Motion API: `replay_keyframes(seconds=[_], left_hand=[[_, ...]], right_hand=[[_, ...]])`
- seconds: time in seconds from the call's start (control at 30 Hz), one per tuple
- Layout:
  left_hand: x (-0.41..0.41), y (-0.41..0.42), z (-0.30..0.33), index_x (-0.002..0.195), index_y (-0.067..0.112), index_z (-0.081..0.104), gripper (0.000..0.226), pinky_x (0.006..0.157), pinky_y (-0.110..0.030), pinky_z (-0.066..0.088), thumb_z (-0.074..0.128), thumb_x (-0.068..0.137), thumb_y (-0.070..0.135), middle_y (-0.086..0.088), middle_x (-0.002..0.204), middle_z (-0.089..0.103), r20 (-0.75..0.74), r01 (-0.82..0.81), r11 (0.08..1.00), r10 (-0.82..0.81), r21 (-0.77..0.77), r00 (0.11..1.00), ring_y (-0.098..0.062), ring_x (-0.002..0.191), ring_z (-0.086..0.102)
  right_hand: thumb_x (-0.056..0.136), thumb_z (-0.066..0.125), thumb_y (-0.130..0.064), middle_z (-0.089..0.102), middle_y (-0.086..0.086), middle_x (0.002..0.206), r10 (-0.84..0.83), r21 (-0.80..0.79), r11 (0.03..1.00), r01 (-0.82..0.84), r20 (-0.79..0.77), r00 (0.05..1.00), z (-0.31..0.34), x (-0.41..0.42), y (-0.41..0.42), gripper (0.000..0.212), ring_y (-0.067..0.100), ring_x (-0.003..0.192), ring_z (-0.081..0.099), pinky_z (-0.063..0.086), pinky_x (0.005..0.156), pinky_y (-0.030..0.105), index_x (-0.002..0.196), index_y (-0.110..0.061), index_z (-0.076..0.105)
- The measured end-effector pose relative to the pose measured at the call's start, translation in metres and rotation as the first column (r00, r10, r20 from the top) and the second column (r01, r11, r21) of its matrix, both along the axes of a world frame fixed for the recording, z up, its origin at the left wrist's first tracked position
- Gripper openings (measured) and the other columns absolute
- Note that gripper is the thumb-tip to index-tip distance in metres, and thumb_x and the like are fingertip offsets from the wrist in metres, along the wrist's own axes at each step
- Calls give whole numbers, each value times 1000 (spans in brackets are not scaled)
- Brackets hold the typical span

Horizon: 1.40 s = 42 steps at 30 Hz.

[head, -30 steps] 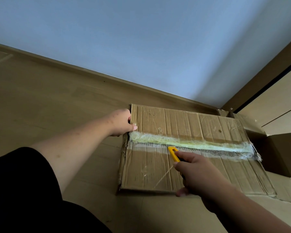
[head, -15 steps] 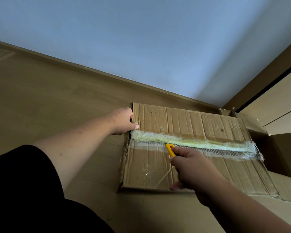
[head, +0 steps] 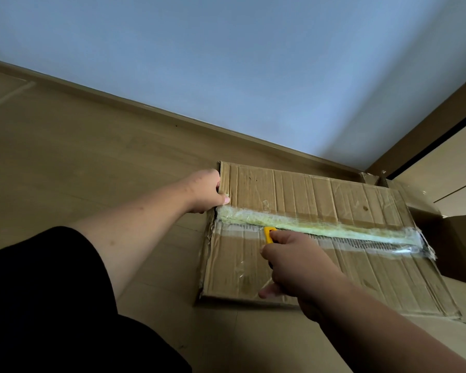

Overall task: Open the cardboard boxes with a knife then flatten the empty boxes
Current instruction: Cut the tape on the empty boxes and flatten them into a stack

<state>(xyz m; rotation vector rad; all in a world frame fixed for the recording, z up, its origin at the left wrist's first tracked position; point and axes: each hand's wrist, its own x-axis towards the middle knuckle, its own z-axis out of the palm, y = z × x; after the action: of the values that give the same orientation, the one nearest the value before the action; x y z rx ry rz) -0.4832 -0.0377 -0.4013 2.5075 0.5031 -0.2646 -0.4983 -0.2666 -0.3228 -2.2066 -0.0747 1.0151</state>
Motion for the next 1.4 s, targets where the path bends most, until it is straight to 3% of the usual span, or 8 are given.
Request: replay_keyframes(seconds=[0.17,0.6,0.73,0.87,1.03,1.1,1.27,1.4], left_hand=[[0,-5,4,74,12,49,34,50,-27,37,66,91,36,-9,60,59,1,-1,1000,1,-22,1000,-21,51,58],[-1,-4,0,78,14,46,34,51,-29,36,66,91,38,-5,67,55,13,-16,999,17,-31,1000,-22,52,56],[-1,-1,0,81,14,47,34,51,-28,36,67,90,39,-6,70,57,10,-27,999,27,-18,1000,-22,52,56],[3,-5,1,79,12,48,35,47,-26,35,68,90,39,-5,65,55,7,-15,1000,15,-1,1000,-21,47,52],[4,-4,0,72,16,43,39,45,-25,33,68,90,40,-1,57,49,0,-23,1000,23,20,1000,-16,40,46],[4,-4,0,72,16,44,39,46,-25,34,68,90,40,0,56,49,-6,-12,1000,12,25,1000,-16,41,46],[4,-3,-1,75,16,46,36,48,-26,35,67,91,41,-1,60,51,-7,-7,1000,7,19,1000,-18,44,48],[2,-4,0,80,17,48,33,49,-26,38,67,90,42,-2,63,54,3,-16,1000,16,24,1000,-18,46,50]], right_hand=[[94,48,-7,49,12,75,53,48,998,-51,-32,998,-3,-22,16,23,14,40,60,61,65,56,113,-11,58],[91,45,-6,40,9,73,-35,115,992,51,-138,990,0,-35,44,25,10,28,48,56,75,66,114,-4,56],[88,50,-11,48,2,65,91,135,987,-85,-37,995,-5,-38,45,25,15,50,53,58,61,37,106,4,57],[88,51,-16,54,5,75,213,132,968,-214,19,977,-2,-49,48,6,26,71,58,61,76,50,90,-11,53],[90,47,-18,55,4,73,219,163,964,-212,-27,975,2,-57,54,9,23,62,59,60,62,39,89,-10,52],[92,47,-16,49,4,74,220,140,967,-211,-49,974,6,-54,53,9,25,61,63,56,55,35,94,-9,53],[94,43,-14,40,10,82,172,148,977,-155,-117,978,11,-57,45,39,19,48,64,59,73,57,132,-7,39],[99,49,-23,50,-1,82,124,168,979,-112,-60,990,6,-53,25,34,13,50,61,63,63,46,132,-19,53]])
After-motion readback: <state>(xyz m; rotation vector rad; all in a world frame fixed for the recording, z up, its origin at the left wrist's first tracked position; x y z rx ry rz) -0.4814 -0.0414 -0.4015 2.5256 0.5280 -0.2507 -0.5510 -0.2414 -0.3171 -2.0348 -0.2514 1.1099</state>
